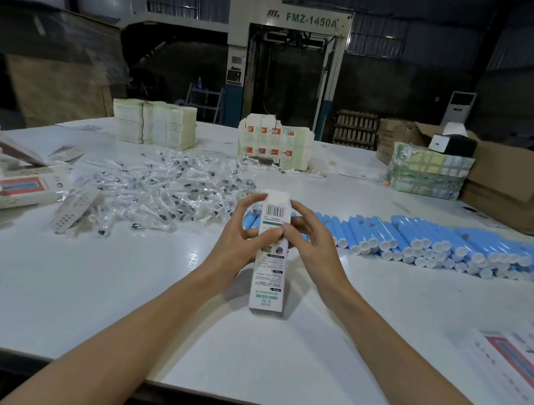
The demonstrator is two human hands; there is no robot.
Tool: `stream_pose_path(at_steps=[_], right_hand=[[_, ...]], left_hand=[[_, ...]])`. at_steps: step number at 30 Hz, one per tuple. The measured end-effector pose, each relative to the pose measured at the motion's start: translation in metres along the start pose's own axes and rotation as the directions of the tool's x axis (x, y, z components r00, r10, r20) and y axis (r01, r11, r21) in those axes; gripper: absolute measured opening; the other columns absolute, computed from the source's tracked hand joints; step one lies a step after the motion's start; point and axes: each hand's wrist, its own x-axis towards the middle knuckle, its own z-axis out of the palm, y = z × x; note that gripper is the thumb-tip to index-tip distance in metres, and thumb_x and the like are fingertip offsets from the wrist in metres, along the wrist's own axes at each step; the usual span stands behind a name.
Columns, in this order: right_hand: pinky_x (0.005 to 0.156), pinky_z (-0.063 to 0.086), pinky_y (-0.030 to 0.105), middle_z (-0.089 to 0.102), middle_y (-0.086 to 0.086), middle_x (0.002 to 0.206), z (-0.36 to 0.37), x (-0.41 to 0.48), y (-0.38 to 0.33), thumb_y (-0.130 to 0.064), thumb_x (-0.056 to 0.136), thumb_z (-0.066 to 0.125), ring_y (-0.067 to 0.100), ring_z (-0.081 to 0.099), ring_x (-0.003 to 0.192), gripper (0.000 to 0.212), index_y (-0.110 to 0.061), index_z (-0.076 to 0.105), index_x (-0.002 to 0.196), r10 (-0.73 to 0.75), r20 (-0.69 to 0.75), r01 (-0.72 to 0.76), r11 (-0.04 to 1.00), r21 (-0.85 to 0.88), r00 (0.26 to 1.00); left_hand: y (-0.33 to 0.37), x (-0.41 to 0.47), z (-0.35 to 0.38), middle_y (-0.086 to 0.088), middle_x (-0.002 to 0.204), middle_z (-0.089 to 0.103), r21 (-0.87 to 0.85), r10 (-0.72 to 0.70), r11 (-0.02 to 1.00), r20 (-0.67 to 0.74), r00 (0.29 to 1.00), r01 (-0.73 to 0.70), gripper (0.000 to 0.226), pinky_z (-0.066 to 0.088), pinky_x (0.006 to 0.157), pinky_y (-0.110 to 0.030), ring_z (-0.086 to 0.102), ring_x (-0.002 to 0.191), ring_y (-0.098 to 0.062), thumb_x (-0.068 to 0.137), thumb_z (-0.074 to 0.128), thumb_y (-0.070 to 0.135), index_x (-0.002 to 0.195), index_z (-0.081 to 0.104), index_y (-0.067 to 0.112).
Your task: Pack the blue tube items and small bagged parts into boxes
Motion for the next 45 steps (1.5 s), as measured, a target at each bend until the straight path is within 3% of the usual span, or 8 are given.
stream_pose_path(at_steps=[11,18,24,28,32,37,42,45], right_hand=[[0.103,0.054,0.049,0.072,0.009,0.111,-0.004,0.001,-0.003,-0.013,0.102,0.056,0.034,0.064,0.112,0.031,-0.035,0.066,0.122,0.033,0.054,-0.038,0.996,0.078,0.998],[0.084,0.055,0.024,0.072,-0.003,0.100,-0.009,0.002,-0.006,-0.011,0.104,0.054,0.013,0.067,0.095,0.025,-0.025,0.066,0.121,0.018,0.108,-0.018,1.000,0.000,0.994],[0.082,0.057,0.025,0.078,0.002,0.103,-0.013,0.005,-0.007,-0.027,0.108,0.056,0.018,0.075,0.096,0.021,-0.022,0.062,0.127,0.059,0.036,-0.063,0.992,0.106,0.998],[0.077,0.058,0.029,0.078,0.011,0.098,-0.020,0.013,-0.001,-0.028,0.108,0.055,0.023,0.071,0.087,0.020,-0.021,0.062,0.125,0.162,-0.089,-0.143,0.971,0.192,0.983],[0.074,0.054,0.035,0.077,0.018,0.095,-0.027,0.020,0.005,-0.019,0.106,0.059,0.024,0.069,0.084,0.019,-0.008,0.072,0.114,0.192,0.014,-0.191,0.968,0.161,0.981],[0.068,0.052,0.034,0.077,0.012,0.085,-0.030,0.019,0.001,-0.017,0.105,0.061,0.020,0.064,0.073,0.010,-0.018,0.071,0.108,0.088,0.010,-0.088,0.994,0.066,0.996],[0.075,0.058,0.047,0.079,0.013,0.092,-0.037,0.015,-0.010,-0.014,0.106,0.060,0.034,0.072,0.084,0.015,-0.014,0.073,0.111,-0.021,0.057,0.023,0.999,-0.046,0.998],[0.083,0.061,0.041,0.079,0.010,0.105,-0.042,0.014,-0.014,-0.012,0.109,0.054,0.030,0.076,0.097,0.021,-0.007,0.071,0.119,-0.025,0.142,0.032,0.998,-0.047,0.990]], left_hand=[[0.002,0.000,0.003,-0.010,0.116,0.081,0.119,0.022,0.993,-0.028,0.999,-0.018,0.048,0.064,0.074,-0.035,0.080,0.104,-0.028,0.095,0.083,0.019,0.135,0.065,0.039],[0.002,-0.002,0.004,-0.010,0.113,0.081,0.149,0.018,0.989,-0.022,1.000,-0.015,0.043,0.064,0.076,-0.034,0.080,0.104,-0.029,0.097,0.082,0.018,0.136,0.065,0.027],[0.004,-0.002,0.006,-0.012,0.113,0.081,0.151,0.001,0.989,-0.020,1.000,0.002,0.045,0.066,0.081,-0.042,0.079,0.104,-0.033,0.097,0.081,0.017,0.137,0.064,0.030],[0.003,-0.002,0.008,-0.011,0.107,0.083,0.156,-0.041,0.987,0.006,0.999,0.039,0.046,0.063,0.071,-0.032,0.081,0.092,-0.025,0.096,0.081,0.015,0.135,0.064,0.032],[0.000,-0.002,0.009,-0.013,0.109,0.082,0.172,-0.061,0.984,0.054,0.997,0.051,0.051,0.064,0.075,-0.036,0.080,0.094,-0.029,0.095,0.083,0.015,0.139,0.061,0.031],[0.001,-0.001,0.008,-0.010,0.110,0.082,0.201,-0.070,0.978,0.069,0.995,0.055,0.054,0.066,0.078,-0.041,0.081,0.098,-0.031,0.095,0.083,0.016,0.139,0.057,0.034],[0.001,-0.002,0.010,-0.005,0.103,0.083,0.207,-0.050,0.977,0.037,0.998,0.041,0.049,0.064,0.071,-0.030,0.081,0.093,-0.021,0.094,0.084,0.017,0.132,0.059,0.035],[0.003,-0.002,0.009,-0.002,0.102,0.083,0.232,-0.034,0.972,0.012,0.999,0.030,0.046,0.063,0.070,-0.028,0.079,0.094,-0.015,0.093,0.085,0.021,0.128,0.061,0.037]])
